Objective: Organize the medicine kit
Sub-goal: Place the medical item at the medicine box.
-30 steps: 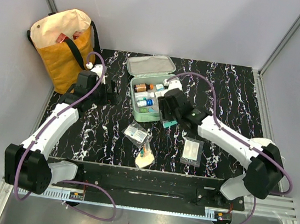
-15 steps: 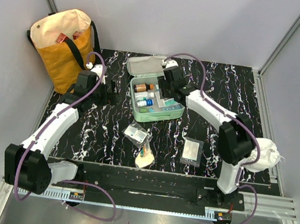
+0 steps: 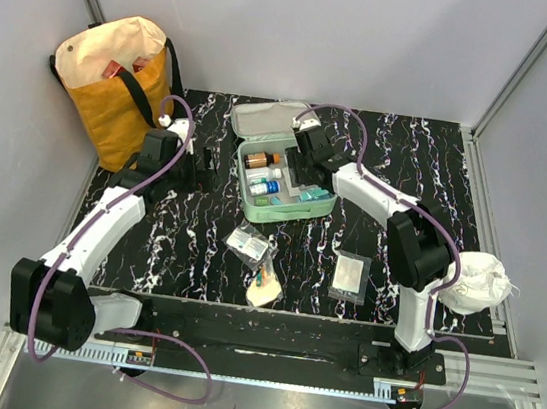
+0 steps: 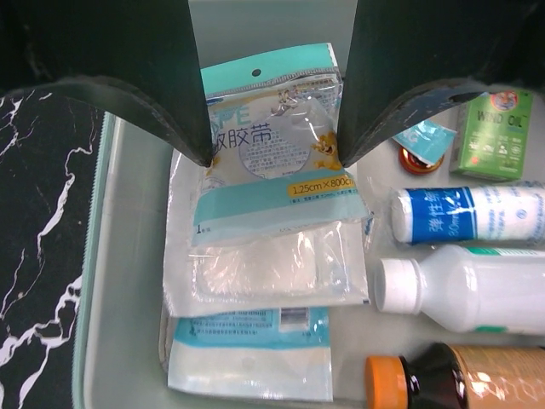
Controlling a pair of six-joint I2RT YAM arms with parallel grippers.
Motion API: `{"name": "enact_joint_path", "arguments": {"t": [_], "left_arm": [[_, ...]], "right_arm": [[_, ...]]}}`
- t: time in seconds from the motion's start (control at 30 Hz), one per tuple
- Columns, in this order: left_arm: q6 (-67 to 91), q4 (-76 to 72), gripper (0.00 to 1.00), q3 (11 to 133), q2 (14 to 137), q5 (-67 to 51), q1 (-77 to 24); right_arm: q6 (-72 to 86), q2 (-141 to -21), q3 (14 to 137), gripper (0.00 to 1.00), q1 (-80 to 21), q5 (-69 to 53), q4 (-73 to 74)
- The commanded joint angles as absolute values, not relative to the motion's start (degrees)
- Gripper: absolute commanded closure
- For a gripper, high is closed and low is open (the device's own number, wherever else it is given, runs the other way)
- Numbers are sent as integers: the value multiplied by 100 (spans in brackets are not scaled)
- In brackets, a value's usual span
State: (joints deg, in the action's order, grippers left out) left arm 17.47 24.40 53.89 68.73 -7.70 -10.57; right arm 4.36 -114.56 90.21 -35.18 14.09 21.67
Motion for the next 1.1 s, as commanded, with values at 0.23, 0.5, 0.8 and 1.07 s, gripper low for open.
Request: {"name": "enact_joint_path", "arguments": {"t": [0.23, 0.5, 0.8, 1.07], "left_arm": [[1714, 2303, 1, 5432, 6820, -809, -1063], [1714, 2276, 1, 5379, 6724, -844, -1063], [941, 1987, 1, 5160, 6170, -544, -2809], [176, 1731, 1, 4992, 6705, -774, -5042]], "right_arm": [[457, -11146, 8894, 18, -3445, 1731, 2083], [913, -9689, 8290, 16, -3437, 1030, 1934], [2625, -7824, 5715, 16, -3437, 1316, 1564], [4017, -7111, 5370, 16, -3445, 3418, 2514]]}}
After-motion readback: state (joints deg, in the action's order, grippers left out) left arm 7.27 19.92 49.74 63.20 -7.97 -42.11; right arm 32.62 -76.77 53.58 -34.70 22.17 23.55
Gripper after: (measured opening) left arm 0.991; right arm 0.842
